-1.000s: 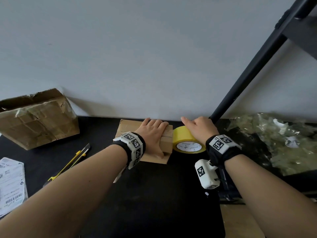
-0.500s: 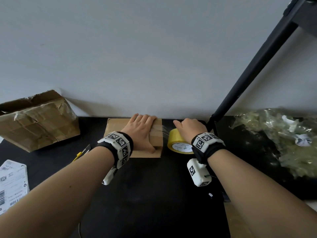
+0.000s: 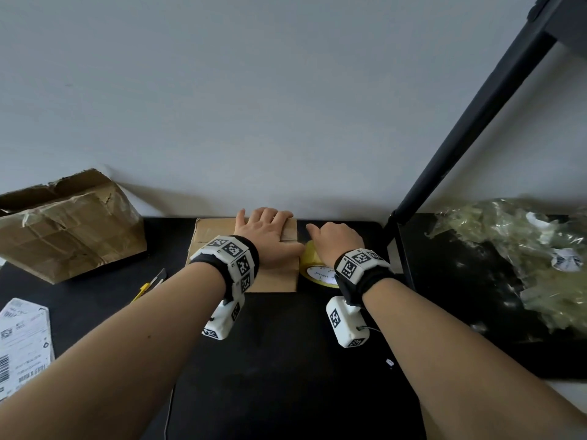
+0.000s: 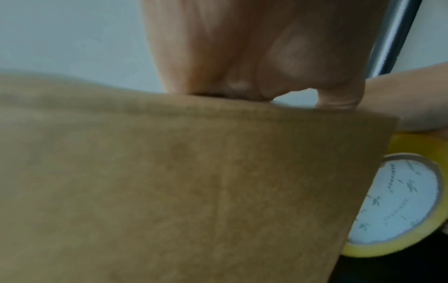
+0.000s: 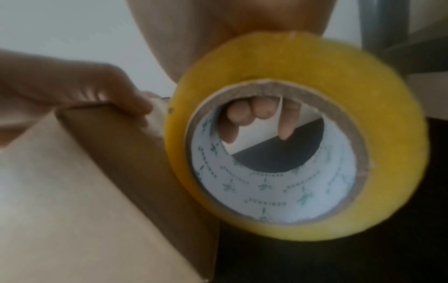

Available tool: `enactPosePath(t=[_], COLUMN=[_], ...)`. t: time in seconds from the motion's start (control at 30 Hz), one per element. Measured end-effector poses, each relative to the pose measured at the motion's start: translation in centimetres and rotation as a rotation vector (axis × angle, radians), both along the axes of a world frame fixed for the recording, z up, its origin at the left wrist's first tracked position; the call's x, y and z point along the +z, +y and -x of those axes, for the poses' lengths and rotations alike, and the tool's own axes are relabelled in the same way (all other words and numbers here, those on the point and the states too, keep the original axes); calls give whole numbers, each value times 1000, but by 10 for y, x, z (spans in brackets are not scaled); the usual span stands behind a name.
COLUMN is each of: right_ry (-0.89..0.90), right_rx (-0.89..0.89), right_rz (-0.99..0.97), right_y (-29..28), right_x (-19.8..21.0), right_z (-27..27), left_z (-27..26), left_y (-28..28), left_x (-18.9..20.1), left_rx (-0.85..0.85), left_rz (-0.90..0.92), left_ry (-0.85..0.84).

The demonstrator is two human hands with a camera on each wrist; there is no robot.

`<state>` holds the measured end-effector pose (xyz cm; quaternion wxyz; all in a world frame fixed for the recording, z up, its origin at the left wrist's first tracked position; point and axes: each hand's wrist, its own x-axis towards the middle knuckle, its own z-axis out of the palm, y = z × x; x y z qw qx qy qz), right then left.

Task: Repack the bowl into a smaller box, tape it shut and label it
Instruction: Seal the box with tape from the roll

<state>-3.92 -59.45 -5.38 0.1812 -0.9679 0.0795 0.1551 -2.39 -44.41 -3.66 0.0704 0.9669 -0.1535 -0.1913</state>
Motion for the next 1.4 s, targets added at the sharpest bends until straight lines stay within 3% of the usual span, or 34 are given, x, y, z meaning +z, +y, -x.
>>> enactPosePath(t=[0.37,0.73,0.87,0.97,1.1,1.4], right_ry=[5,-44,-101,-171,-234,-305], right_rx=[-190,-187,-169,-121,-41,283], right_rz=[-148,-137,-147,-137,-108,-137], right_y=[-32,-27,-29,-21,13,157], right_x=[-4,1,14,27,52,79], right_z=[13,17,18,14,9,12], left_z=[-2,-5,-10,-14,-12,24], left_y=[-23,-31,-23,-4,39,182], left_x=[-1,-11,-3,12,29,36], left_rx=[34,81,63,35,-7,169], left_rz=[-33,37,140,225,158,107], left_ry=[-98,-180,-84,-103,-220,-201])
